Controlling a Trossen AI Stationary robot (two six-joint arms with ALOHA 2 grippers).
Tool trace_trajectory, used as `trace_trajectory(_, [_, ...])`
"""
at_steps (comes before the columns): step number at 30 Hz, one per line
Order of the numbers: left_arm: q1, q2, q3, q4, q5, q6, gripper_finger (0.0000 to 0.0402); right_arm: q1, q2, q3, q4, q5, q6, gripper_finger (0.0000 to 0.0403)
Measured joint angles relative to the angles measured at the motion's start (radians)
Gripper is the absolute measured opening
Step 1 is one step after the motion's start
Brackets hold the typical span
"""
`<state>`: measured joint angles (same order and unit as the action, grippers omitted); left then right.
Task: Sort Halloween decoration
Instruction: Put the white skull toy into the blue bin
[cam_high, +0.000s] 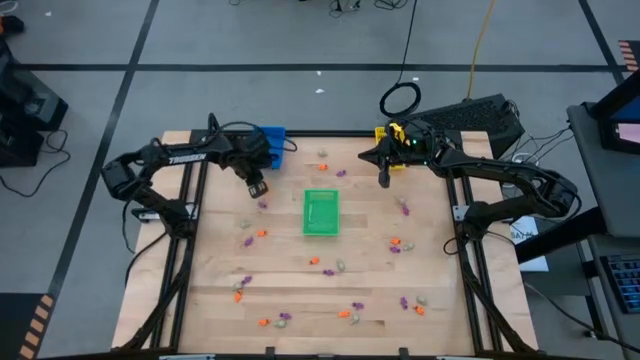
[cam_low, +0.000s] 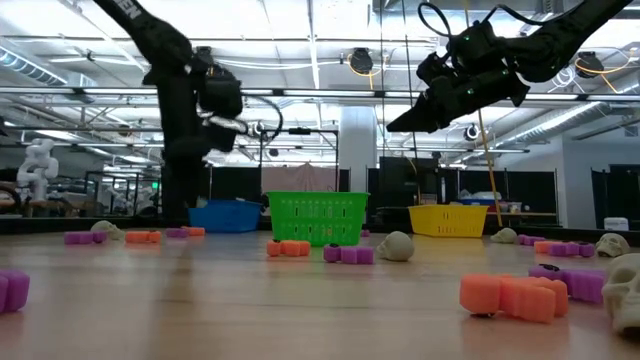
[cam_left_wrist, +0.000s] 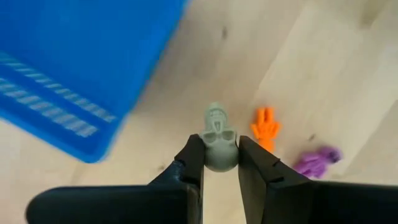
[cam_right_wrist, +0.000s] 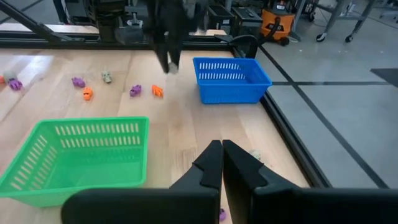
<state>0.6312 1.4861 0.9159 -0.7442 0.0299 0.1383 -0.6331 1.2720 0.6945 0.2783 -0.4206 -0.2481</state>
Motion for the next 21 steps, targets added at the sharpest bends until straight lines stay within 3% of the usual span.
trace_trajectory(10, [0.119,0.071,0.302,-0.096,-0.002,-0.014,0.0052,0.000,0.000,0.000,-0.007,0.000,0.044,0.0000])
trace_trajectory(21, [0.227,0.319,0.437,-0.107,0.021,0.059,0.0052,0.000,0.000,0.000,-0.007,0.001,0.016,0.0000])
